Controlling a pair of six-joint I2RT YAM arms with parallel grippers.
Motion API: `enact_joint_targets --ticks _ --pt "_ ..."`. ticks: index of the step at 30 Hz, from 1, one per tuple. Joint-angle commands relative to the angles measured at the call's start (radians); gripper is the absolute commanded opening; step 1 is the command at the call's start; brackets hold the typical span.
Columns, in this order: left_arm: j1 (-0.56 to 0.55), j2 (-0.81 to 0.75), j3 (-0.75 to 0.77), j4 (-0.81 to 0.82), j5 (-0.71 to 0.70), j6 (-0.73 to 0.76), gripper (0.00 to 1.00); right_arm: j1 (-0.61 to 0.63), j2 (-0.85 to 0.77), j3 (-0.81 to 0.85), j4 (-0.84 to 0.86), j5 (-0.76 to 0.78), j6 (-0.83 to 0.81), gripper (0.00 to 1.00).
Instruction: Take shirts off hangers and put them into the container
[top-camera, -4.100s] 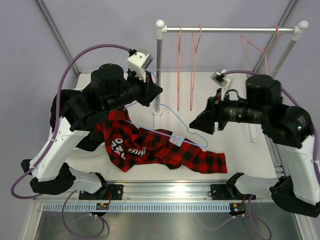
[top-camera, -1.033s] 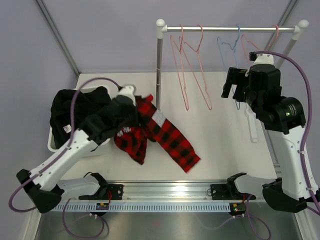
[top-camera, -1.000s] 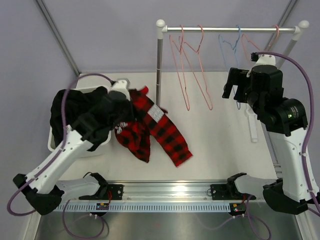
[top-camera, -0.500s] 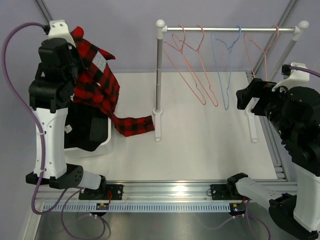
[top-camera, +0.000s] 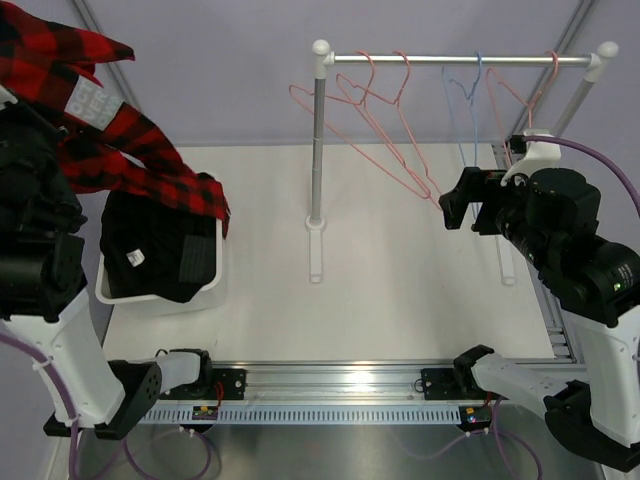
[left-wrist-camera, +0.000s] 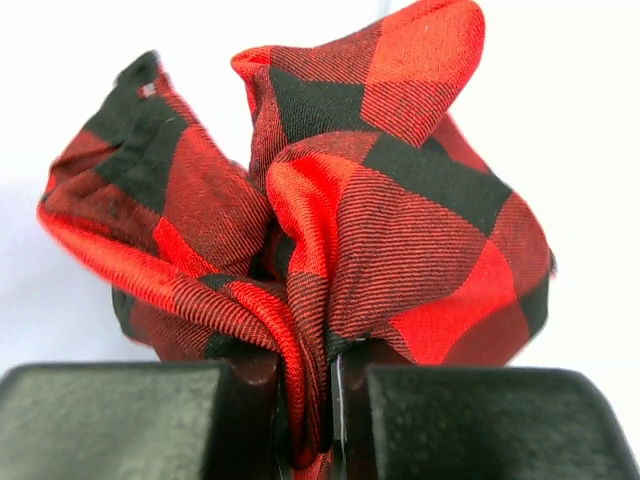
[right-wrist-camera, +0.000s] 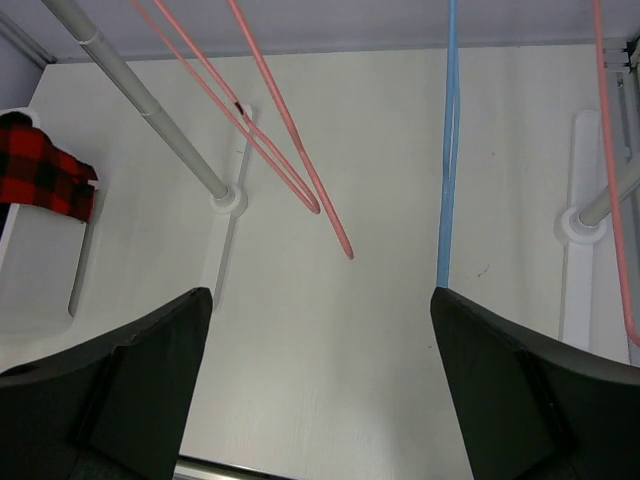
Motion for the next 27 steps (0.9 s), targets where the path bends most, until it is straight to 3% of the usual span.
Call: enact_joint_targets --ticks 1,6,11,12,14,18,22,24,25,27 --pt "0.005 -0.046 -0.017 0.242 -0.142 0.149 0.00 0.044 0.003 -0.016 0.045 0.023 -0.021 1.00" --pt "-0.018 -0.056 0.058 0.329 -0.182 0.258 0.00 0.120 0.035 -0.001 0.031 0.074 -0.033 1.00" --pt "-0.282 -0.096 -0.097 0.636 -0.348 0.671 0.00 0.143 0.032 -0.018 0.042 0.061 -0.033 1.00" --pt "-0.312 -0.108 -0.117 0.730 -0.374 0.725 0.00 0.151 0.032 -0.021 0.039 0.067 -0.032 0.99" --pt "-0.343 -0.113 -0.112 0.727 -0.373 0.746 0.00 0.153 0.019 -0.030 0.045 0.069 -0.033 1.00" --pt "-0.361 -0.135 -0.155 0.693 -0.376 0.729 0.00 0.153 0.006 -0.036 0.045 0.071 -0.036 0.99" --pt "-0.360 -0.130 -0.238 0.523 -0.350 0.583 0.00 0.153 0.000 -0.035 0.046 0.069 -0.036 0.99" --pt "-0.354 -0.118 -0.302 0.381 -0.340 0.435 0.00 0.153 -0.003 -0.039 0.045 0.069 -0.036 0.99" --pt "-0.331 -0.107 -0.327 0.324 -0.331 0.281 0.00 0.153 -0.004 -0.041 0.046 0.069 -0.038 1.00" --pt "-0.267 -0.109 -0.433 0.136 -0.165 0.095 0.00 0.153 -0.009 -0.041 0.046 0.071 -0.038 0.99"
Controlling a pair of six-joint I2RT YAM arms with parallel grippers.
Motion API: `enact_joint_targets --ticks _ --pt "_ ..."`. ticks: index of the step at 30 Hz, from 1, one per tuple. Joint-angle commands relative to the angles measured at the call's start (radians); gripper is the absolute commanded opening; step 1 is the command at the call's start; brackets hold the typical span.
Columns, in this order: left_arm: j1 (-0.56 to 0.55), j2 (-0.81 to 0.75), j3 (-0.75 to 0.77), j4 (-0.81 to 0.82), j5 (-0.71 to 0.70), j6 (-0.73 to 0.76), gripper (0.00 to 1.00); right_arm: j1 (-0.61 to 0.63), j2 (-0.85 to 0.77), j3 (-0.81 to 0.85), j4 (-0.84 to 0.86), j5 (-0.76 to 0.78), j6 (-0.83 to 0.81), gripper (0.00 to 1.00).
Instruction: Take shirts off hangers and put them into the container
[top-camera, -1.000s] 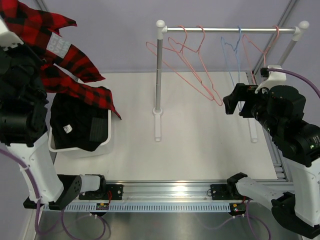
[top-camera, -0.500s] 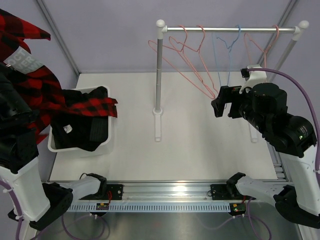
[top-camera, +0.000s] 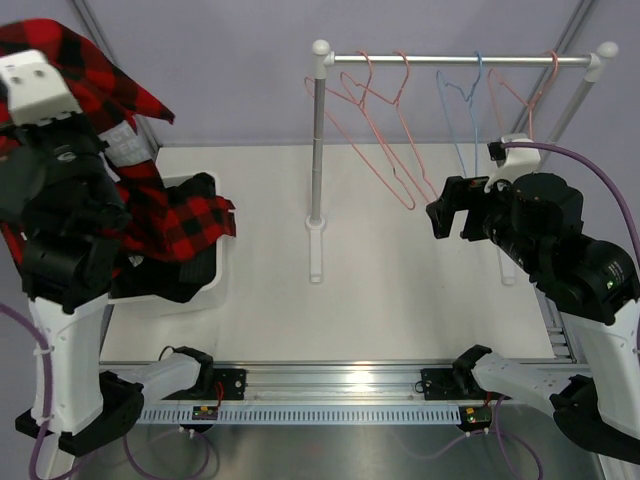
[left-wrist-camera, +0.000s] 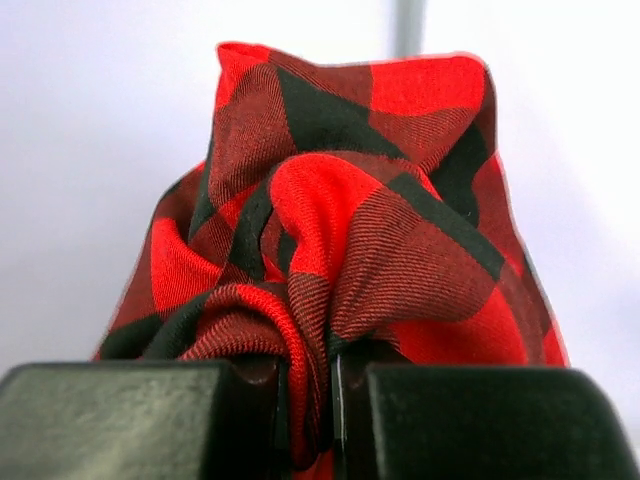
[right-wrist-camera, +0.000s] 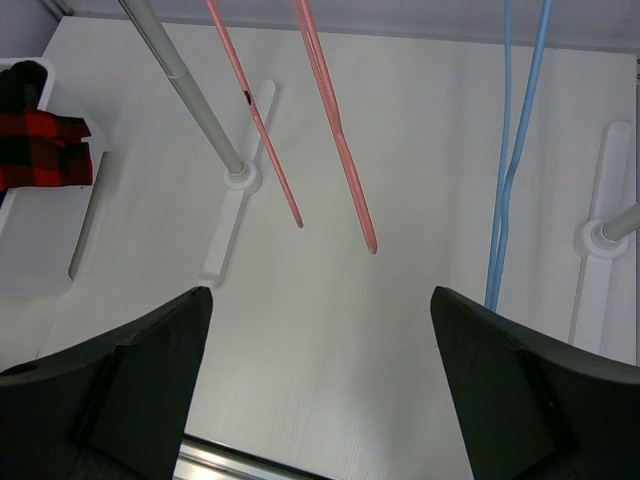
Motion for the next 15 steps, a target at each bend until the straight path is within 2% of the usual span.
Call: enact_joint_targets --ticks 1,2,4,6,7,11,15 --pt "0.130 0.032 -0.170 -0.319 0.227 -0.397 0.00 0.010 -0.011 0.002 0.031 0.015 -0.020 0.99" --pt "0.186 0.032 -0.284 -0.363 0.343 -0.529 0.00 0.010 -0.014 0.009 0.029 0.001 -0.020 1.00" --pt "0.218 0.032 -0.414 -0.376 0.398 -0.658 0.00 0.010 -0.012 0.021 0.020 -0.005 -0.019 0.99" --pt "0.246 0.002 -0.553 -0.349 0.455 -0.715 0.00 0.010 -0.017 0.032 0.012 -0.008 -0.019 0.99" --pt "0.281 -0.006 -0.668 -0.348 0.464 -0.776 0.00 0.010 -0.019 0.033 0.012 -0.014 -0.019 0.99" --pt "0.399 0.018 -0.841 -0.435 0.517 -0.866 0.00 0.010 -0.037 0.032 0.014 -0.037 -0.014 0.99" --pt "0.623 0.130 -0.882 -0.517 0.688 -0.895 0.00 0.010 -0.052 0.018 0.022 -0.054 -0.014 0.99"
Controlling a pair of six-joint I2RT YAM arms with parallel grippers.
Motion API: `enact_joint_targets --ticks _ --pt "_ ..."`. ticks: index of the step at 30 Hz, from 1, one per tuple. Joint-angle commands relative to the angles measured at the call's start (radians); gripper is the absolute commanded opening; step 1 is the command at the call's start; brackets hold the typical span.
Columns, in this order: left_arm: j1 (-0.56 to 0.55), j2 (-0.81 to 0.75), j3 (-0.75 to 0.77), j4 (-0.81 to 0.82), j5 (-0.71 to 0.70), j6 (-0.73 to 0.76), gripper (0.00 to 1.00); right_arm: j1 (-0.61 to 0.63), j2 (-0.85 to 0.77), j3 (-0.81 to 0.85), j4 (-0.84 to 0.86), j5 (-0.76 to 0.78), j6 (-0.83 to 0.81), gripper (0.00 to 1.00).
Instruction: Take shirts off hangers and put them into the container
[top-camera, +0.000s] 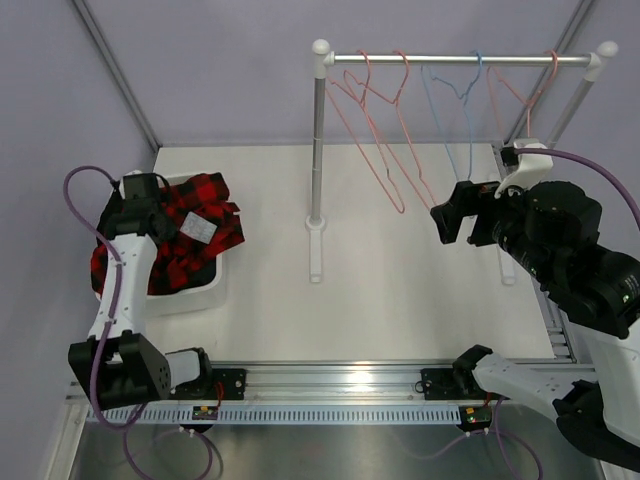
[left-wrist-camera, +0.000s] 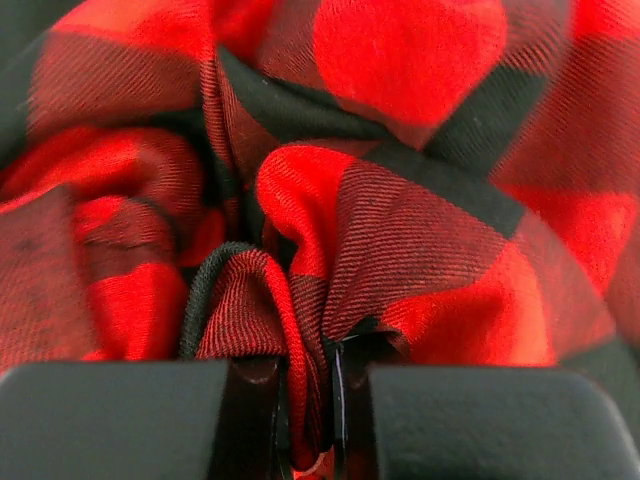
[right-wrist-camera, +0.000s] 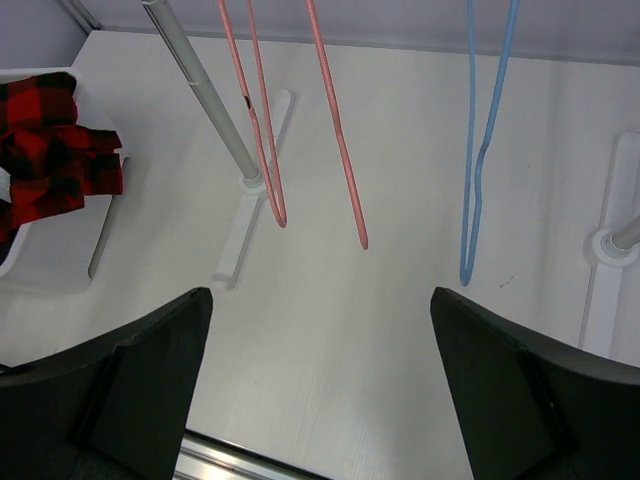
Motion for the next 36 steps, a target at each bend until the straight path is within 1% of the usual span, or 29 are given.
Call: enact_joint_targets --ticks 1,4,6,7,8,9,11,14,17,19,21,22,25,26,27,28,29,30,31,32,35,36 --pt "0.164 0.041 -0.019 -0.091 0.166 -0.100 0.00 0.010 -0.018 0.012 0.023 -0.031 -0.014 1.00" --pt "0.253 0.016 -0.058 -0.083 0.294 -0.126 0.00 0.010 -0.022 0.015 0.021 -0.032 -0.014 1.00" --pt "0.253 0.005 -0.103 -0.060 0.329 -0.123 0.00 0.010 -0.019 0.040 0.014 -0.045 -0.013 0.99" --pt "0.253 0.025 -0.117 -0.060 0.338 -0.128 0.00 0.010 -0.018 0.050 0.007 -0.045 -0.013 0.99" --pt "0.252 0.042 -0.135 -0.056 0.405 -0.134 0.00 0.010 -0.015 0.064 0.006 -0.046 -0.013 0.99" --pt "0.255 0.057 -0.190 -0.039 0.449 -0.139 0.00 0.011 -0.015 0.069 0.006 -0.049 -0.013 1.00" --pt "0.258 0.116 -0.236 -0.008 0.513 -0.153 0.00 0.010 -0.012 0.070 0.004 -0.052 -0.010 0.99" --pt "0.263 0.172 -0.298 0.018 0.533 -0.160 0.00 0.010 -0.024 0.051 0.007 -0.060 -0.005 0.99" --pt "0.266 0.197 -0.281 0.001 0.495 -0.173 0.00 0.010 -0.039 0.031 0.012 -0.057 0.001 1.00" --pt "0.307 0.203 -0.269 -0.003 0.503 -0.189 0.00 0.010 -0.050 0.015 0.023 -0.057 0.005 0.99" --pt "0.362 0.208 -0.278 0.006 0.542 -0.209 0.00 0.010 -0.056 -0.002 0.027 -0.075 0.007 0.99" --pt "0.376 0.208 -0.290 0.025 0.590 -0.232 0.02 0.010 -0.051 -0.008 0.029 -0.092 0.009 0.99" --pt "0.387 0.211 -0.278 0.041 0.604 -0.239 0.14 0.010 -0.035 -0.011 0.047 -0.241 0.007 0.99" --pt "0.385 0.206 -0.266 0.039 0.595 -0.235 0.26 0.010 -0.030 -0.006 0.055 -0.337 0.013 1.00" --pt "0.385 0.187 -0.260 0.038 0.584 -0.226 0.36 0.010 -0.028 0.000 0.063 -0.374 0.031 1.00" --pt "0.387 0.174 -0.252 0.023 0.555 -0.219 0.48 0.010 -0.031 0.020 0.081 -0.410 0.039 1.00" --pt "0.385 0.156 -0.234 0.015 0.540 -0.213 0.65 0.010 -0.034 0.030 0.092 -0.458 0.050 0.99" --pt "0.385 0.136 -0.226 0.004 0.524 -0.208 0.71 0.011 -0.036 0.043 0.096 -0.462 0.062 0.99" --pt "0.387 0.084 -0.215 -0.014 0.507 -0.203 0.75 0.011 -0.030 0.075 0.095 -0.462 0.065 1.00" --pt "0.384 0.055 -0.186 -0.028 0.491 -0.200 0.85 0.011 -0.027 0.093 0.089 -0.457 0.064 0.99" --pt "0.372 -0.083 -0.122 -0.088 0.443 -0.177 0.94 0.011 0.001 0.147 0.063 -0.456 0.050 1.00" --pt "0.358 -0.126 -0.070 -0.102 0.428 -0.151 0.98 0.011 0.004 0.153 0.057 -0.450 0.041 0.99"
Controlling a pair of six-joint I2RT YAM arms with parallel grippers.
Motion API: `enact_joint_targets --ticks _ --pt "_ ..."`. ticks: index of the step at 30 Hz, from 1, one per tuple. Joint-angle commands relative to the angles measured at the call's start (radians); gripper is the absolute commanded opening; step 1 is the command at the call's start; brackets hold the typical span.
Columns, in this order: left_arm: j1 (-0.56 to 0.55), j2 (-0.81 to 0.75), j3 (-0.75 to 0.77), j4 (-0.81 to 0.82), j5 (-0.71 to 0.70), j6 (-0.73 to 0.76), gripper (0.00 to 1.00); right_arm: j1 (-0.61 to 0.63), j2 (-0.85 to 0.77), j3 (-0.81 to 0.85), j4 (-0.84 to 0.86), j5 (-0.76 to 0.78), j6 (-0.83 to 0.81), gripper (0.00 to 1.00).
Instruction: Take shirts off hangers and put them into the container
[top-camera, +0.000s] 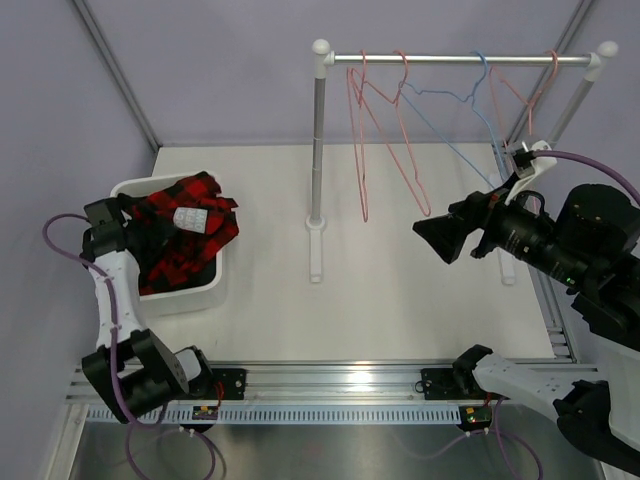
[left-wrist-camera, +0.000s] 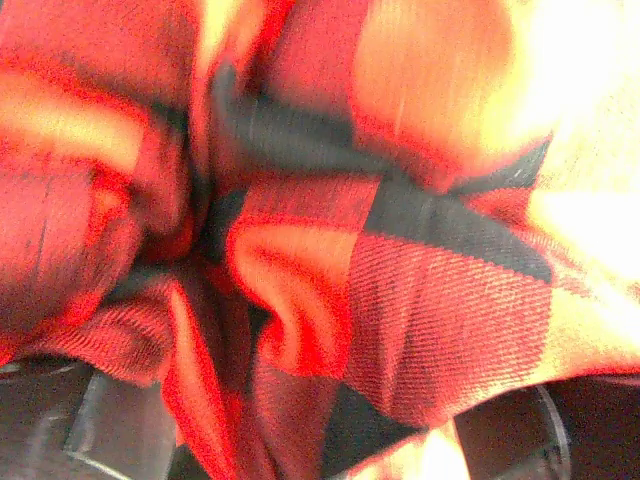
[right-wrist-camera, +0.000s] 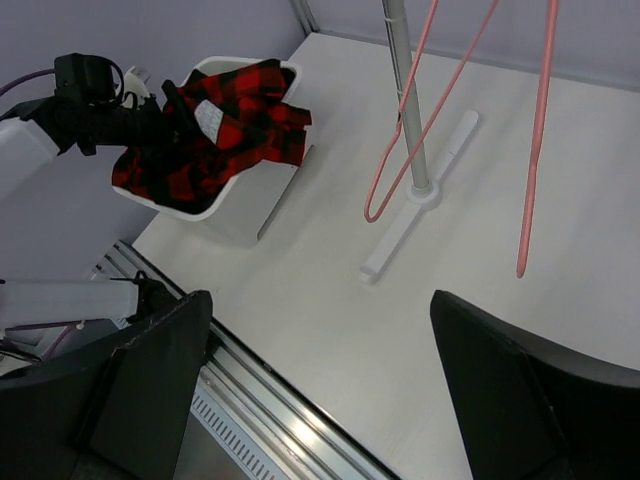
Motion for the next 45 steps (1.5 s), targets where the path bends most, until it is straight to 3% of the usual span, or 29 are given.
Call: enact_joint_targets --ticks 1,5,8,12,14,15,16,19,28,34,37,39,45 --pt "-0.033 -0.193 0.120 -0.215 -0.152 0.072 0.99 0.008 0.014 0.061 0.019 -0.048 -0.015 0.99" --pt "-0.228 -0.311 0.267 -0.263 -0.337 0.092 0.99 0.006 0.022 0.043 0.010 -0.009 -0.041 1.00" --pt "-0.331 -0.293 0.365 -0.312 -0.414 0.072 0.99 0.008 0.027 0.034 0.012 -0.014 -0.041 0.99" --pt "-0.347 -0.276 0.361 -0.300 -0.358 0.038 0.99 0.008 0.059 0.046 0.018 -0.116 -0.035 0.99" --pt "-0.345 -0.263 0.309 -0.267 -0.312 0.040 0.93 0.010 0.064 0.054 0.033 -0.144 -0.024 1.00" --pt "-0.347 -0.250 0.290 -0.244 -0.275 0.043 0.85 0.008 0.065 0.069 0.035 -0.143 -0.024 0.99" --pt "-0.345 -0.235 0.277 -0.238 -0.261 0.043 0.53 0.008 0.067 0.078 0.033 -0.138 -0.025 0.99" --pt "-0.347 -0.157 0.229 -0.188 -0.159 0.064 0.00 0.008 0.076 0.130 0.010 -0.106 -0.041 0.99" --pt "-0.311 0.101 0.166 -0.089 -0.023 0.077 0.00 0.008 0.033 0.110 0.003 -0.042 -0.070 0.99" --pt "-0.180 0.315 0.113 -0.183 -0.324 0.091 0.00 0.008 0.008 0.083 0.012 -0.045 -0.070 0.99" --pt "-0.057 0.323 0.025 -0.149 -0.263 0.091 0.00 0.008 -0.002 0.061 0.024 -0.054 -0.065 1.00" --pt "-0.015 0.294 0.025 -0.154 -0.350 0.084 0.00 0.008 -0.008 0.040 0.029 -0.057 -0.064 0.99" --pt "-0.009 0.296 0.060 -0.166 -0.373 0.068 0.00 0.008 -0.039 -0.018 0.050 -0.060 -0.056 1.00"
